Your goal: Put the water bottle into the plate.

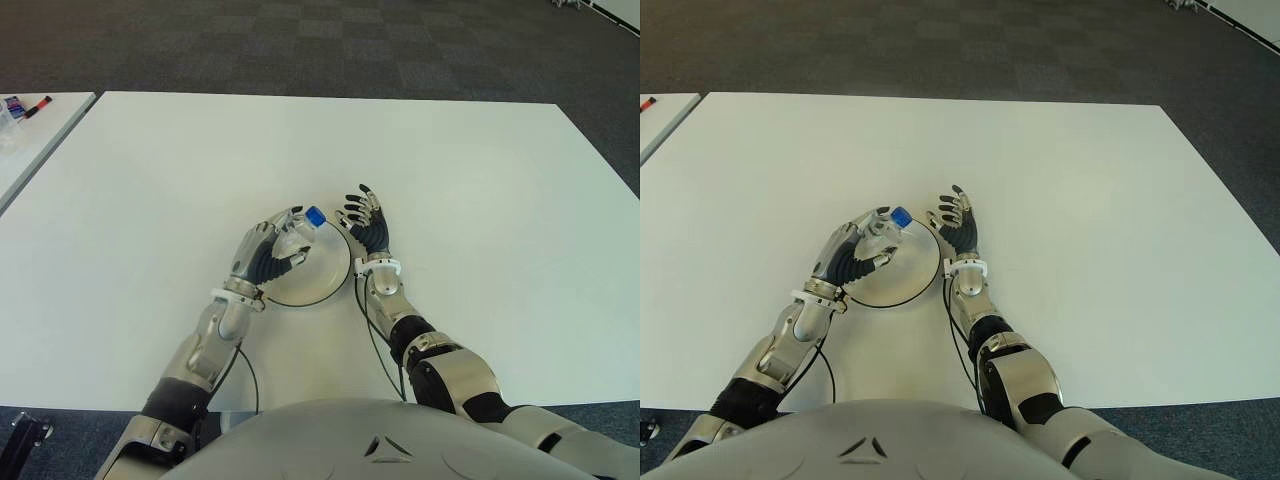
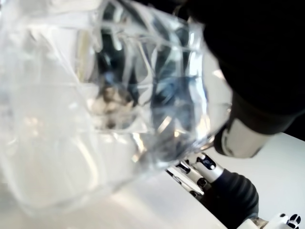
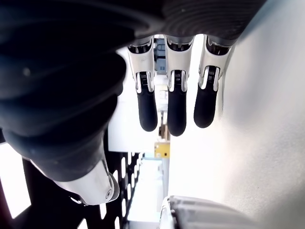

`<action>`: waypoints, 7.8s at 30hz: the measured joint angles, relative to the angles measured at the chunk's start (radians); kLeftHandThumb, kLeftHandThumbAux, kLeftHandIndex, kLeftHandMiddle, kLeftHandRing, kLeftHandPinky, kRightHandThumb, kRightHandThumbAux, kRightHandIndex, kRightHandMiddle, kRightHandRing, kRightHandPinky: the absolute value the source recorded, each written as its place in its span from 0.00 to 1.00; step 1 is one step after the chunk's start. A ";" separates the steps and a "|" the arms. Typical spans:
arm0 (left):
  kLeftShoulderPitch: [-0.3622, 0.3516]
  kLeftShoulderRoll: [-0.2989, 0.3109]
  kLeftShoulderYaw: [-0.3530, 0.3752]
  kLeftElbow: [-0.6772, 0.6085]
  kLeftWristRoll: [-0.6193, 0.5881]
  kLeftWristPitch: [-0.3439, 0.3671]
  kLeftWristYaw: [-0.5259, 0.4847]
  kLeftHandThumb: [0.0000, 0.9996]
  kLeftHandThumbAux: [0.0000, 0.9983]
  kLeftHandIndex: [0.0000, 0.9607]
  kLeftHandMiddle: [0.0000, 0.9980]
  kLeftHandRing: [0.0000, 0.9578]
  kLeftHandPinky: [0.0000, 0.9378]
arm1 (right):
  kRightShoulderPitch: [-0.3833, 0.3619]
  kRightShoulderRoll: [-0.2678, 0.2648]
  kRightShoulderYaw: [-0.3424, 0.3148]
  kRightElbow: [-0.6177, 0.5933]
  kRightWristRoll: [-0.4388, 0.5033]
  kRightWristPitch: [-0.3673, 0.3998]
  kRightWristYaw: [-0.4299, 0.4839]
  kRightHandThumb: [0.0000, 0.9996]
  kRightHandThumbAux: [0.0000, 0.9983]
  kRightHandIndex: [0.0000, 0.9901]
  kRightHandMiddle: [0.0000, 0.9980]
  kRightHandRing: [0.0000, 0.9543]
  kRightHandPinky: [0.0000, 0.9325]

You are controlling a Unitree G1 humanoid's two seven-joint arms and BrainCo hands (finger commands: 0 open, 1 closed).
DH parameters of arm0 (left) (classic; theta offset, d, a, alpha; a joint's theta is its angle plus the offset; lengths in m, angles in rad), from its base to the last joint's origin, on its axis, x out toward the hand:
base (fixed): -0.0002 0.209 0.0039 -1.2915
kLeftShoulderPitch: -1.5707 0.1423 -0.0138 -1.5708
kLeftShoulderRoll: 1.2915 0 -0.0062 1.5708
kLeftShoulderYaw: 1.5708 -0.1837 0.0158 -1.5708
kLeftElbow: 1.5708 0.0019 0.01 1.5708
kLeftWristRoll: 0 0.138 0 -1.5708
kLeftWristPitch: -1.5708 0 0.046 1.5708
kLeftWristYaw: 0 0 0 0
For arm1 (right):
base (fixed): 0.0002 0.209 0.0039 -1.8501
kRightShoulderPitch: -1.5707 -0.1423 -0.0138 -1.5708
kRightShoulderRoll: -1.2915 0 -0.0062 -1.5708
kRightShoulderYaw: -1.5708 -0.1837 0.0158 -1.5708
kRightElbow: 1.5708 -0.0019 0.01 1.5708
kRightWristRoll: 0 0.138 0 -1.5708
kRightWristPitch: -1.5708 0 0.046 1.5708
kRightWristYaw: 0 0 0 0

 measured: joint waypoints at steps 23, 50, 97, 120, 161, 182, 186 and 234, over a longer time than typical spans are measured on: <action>-0.038 0.000 -0.001 0.082 0.014 -0.043 0.038 0.95 0.65 0.41 0.51 0.55 0.87 | 0.000 0.000 -0.001 -0.002 0.001 0.007 0.008 0.28 0.84 0.09 0.27 0.29 0.32; -0.046 0.000 -0.003 0.105 0.041 -0.057 0.094 0.95 0.65 0.40 0.51 0.55 0.88 | -0.001 0.000 0.000 -0.005 0.001 0.017 0.013 0.29 0.87 0.09 0.28 0.30 0.32; -0.111 0.020 -0.033 0.261 0.104 -0.132 0.313 0.39 0.50 0.00 0.09 0.11 0.11 | -0.002 0.000 0.003 -0.005 0.000 0.021 0.024 0.31 0.86 0.08 0.25 0.28 0.30; -0.123 0.034 -0.035 0.295 0.102 -0.163 0.332 0.01 0.61 0.00 0.08 0.08 0.08 | -0.005 0.000 0.003 -0.001 0.000 0.021 0.020 0.30 0.85 0.09 0.26 0.28 0.31; -0.121 0.038 -0.033 0.354 0.075 -0.250 0.336 0.00 0.74 0.01 0.06 0.05 0.06 | -0.012 0.000 0.000 0.010 -0.001 0.021 0.021 0.30 0.83 0.09 0.26 0.29 0.32; -0.122 0.038 -0.033 0.356 0.077 -0.252 0.336 0.00 0.73 0.02 0.07 0.05 0.05 | -0.013 0.000 0.003 0.011 -0.003 0.020 0.013 0.27 0.85 0.09 0.25 0.28 0.31; -0.122 0.038 -0.033 0.356 0.077 -0.252 0.336 0.00 0.73 0.02 0.07 0.05 0.05 | -0.013 0.000 0.003 0.011 -0.003 0.020 0.013 0.27 0.85 0.10 0.26 0.28 0.31; 0.045 0.083 0.206 -0.306 0.009 -0.208 0.191 0.00 0.72 0.11 0.12 0.09 0.08 | -0.014 0.000 -0.003 0.012 0.000 0.015 0.025 0.28 0.85 0.09 0.29 0.30 0.32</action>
